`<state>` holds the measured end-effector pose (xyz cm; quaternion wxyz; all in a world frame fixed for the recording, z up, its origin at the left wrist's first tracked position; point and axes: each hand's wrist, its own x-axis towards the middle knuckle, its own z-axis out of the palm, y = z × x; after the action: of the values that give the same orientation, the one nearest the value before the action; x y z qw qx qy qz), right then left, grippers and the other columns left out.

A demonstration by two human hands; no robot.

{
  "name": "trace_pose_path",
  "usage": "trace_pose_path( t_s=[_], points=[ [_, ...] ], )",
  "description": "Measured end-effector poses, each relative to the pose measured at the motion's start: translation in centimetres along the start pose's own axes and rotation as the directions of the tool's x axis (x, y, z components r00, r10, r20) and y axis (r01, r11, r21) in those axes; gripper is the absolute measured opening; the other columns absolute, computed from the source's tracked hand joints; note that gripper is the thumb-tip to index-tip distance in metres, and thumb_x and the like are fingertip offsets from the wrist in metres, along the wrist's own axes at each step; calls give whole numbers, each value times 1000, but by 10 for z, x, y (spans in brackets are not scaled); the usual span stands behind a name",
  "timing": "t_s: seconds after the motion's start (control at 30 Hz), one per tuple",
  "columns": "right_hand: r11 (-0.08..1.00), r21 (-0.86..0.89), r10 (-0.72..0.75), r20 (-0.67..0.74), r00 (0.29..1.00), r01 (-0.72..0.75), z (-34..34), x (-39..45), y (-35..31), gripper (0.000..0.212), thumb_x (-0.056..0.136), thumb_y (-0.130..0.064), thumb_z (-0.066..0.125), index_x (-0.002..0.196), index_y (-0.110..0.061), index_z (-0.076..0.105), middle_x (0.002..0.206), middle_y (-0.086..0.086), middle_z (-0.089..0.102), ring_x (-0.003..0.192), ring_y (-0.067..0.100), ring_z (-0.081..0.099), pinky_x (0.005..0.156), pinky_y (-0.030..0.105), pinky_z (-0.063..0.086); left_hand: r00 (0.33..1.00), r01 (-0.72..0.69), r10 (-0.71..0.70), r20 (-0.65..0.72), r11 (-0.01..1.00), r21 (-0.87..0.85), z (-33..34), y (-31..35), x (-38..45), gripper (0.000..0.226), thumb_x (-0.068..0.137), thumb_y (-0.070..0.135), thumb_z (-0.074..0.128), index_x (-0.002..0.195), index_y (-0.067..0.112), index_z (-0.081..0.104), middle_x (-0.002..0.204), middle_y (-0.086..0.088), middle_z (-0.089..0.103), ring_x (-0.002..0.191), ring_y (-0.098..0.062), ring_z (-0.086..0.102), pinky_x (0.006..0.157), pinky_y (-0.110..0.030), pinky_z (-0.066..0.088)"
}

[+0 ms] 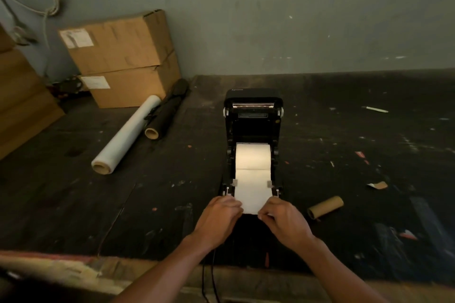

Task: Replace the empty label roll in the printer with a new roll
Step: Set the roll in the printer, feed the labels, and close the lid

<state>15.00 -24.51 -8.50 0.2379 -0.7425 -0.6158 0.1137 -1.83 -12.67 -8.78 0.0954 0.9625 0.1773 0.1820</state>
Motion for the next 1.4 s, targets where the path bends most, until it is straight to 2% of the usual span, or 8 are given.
trace_pose_path(
  t_s=[0.2, 0.47, 0.7, 0.93, 1.07, 1.13, 1.27, 1.4],
  points=[
    [999, 33, 22, -53, 998, -20, 2, -16, -3, 12, 87, -19, 62, 96, -21, 70, 99, -7, 63, 85, 5, 59, 79, 22, 52, 999, 53, -53, -11, 999, 0, 5, 8, -12, 15, 84, 12, 64, 89, 15, 77, 102, 0, 74, 96, -19, 65, 85, -34, 53],
    [1000, 17, 23, -35, 999, -23, -2, -25, -10, 15, 89, -18, 60, 101, -20, 68, 103, -7, 62, 88, 5, 59, 80, 21, 51, 996, 62, -60, -67, 997, 35, -1, 18, -21, 12, 80, 11, 66, 80, 15, 78, 93, -1, 76, 87, -19, 68, 79, -25, 48],
    [998, 21, 56, 31, 998, -56, -3, -28, -9, 13, 90, -19, 59, 99, -22, 67, 104, -7, 61, 88, 6, 59, 81, 23, 52, 997, 76, -75, -23, 997, 33, 0, 21, -24, 18, 89, 16, 60, 94, 14, 77, 111, -4, 72, 105, -20, 63, 93, -30, 45],
    [995, 70, 59, 230, 971, -77, -18, -14, 0, 14, 90, -23, 60, 102, -22, 67, 105, -5, 63, 93, 6, 59, 85, 24, 52, 937, 141, -158, 313, 987, 77, -20, 15, -7, 23, 92, 32, 57, 108, 22, 72, 142, 1, 51, 130, -15, 43, 108, -34, 34],
    [981, 170, 53, 218, 974, -91, -52, 13, 3, 16, 89, -30, 59, 103, -23, 65, 100, -8, 64, 90, 1, 60, 85, 25, 52, 823, 247, -173, 542, 967, -66, -60, 0, 31, 26, 86, 39, 65, 106, 24, 71, 116, 9, 64, 107, -5, 57, 100, -38, 47],
    [976, 194, 71, 137, 988, -97, -77, 34, 1, 22, 89, -31, 59, 108, -21, 63, 101, -5, 65, 90, 3, 62, 83, 24, 52, 864, 271, -203, 460, 959, -85, -89, -6, 60, 28, 86, 36, 66, 111, 24, 69, 107, 11, 66, 97, -1, 59, 96, -32, 49],
    [969, 222, 124, -60, 990, -108, -133, 80, -2, 37, 88, -29, 62, 123, -20, 56, 113, -3, 61, 95, 8, 60, 84, 21, 48, 954, 297, -287, 85, 942, -158, -139, -20, 127, 51, 89, 31, 65, 137, 21, 50, 135, 0, 58, 120, -14, 55, 94, -23, 41],
    [957, 263, 170, -167, 971, -123, -174, 116, 2, 46, 87, -29, 64, 129, -17, 51, 125, 4, 58, 104, 13, 61, 89, 27, 50, 874, 419, -482, -54, 807, -416, -155, -44, 192, 68, 90, 34, 63, 147, 14, 33, 145, -8, 47, 130, -24, 47, 100, -30, 40]
  ],
)
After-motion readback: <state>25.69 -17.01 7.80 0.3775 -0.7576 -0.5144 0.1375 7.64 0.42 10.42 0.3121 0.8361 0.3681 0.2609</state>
